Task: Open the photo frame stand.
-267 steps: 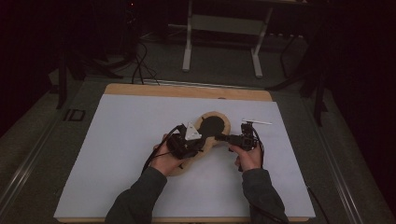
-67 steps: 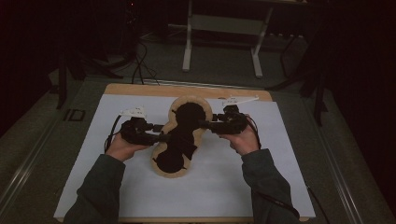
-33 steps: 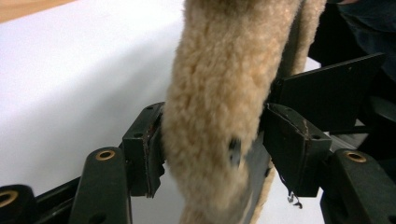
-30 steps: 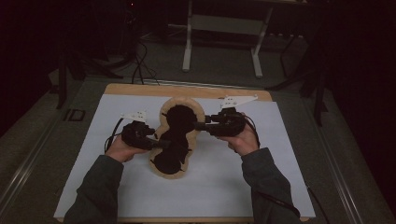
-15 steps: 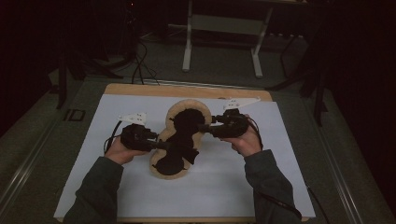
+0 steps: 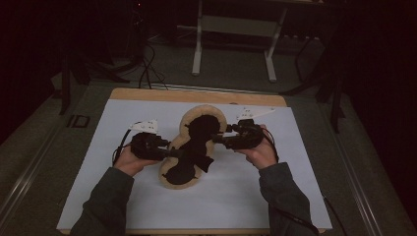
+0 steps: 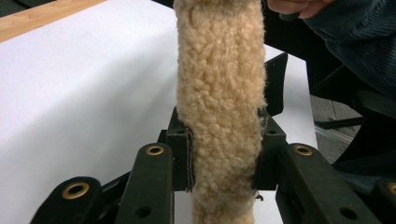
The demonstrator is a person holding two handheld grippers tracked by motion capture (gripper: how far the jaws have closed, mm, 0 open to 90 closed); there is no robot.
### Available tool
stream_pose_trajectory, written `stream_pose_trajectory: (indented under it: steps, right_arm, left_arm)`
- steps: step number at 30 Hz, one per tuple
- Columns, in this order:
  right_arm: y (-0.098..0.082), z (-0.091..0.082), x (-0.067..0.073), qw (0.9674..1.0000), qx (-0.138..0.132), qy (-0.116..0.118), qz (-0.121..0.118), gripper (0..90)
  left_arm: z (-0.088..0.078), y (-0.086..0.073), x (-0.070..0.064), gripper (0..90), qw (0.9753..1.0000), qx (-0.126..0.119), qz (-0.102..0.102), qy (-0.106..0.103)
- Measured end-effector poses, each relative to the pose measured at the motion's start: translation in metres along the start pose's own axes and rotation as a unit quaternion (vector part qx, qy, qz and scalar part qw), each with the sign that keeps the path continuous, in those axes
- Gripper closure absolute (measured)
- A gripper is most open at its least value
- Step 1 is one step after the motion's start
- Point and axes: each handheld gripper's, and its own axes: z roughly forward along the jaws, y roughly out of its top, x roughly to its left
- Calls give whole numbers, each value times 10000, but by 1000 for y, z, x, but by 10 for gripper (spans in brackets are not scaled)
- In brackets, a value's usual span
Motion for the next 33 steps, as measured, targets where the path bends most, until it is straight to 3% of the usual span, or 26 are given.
stream_pose_trajectory:
  steps: [9, 33]
  right_arm:
    - [-15, -1, 1, 9999, 114, -124, 19, 422]
    - [-45, -10, -6, 9994, 124, -248, 228, 412]
  left_arm:
    - [5, 3, -1, 678, 9999, 1, -87, 71]
    - [23, 21, -6, 679, 9995, 193, 53, 243]
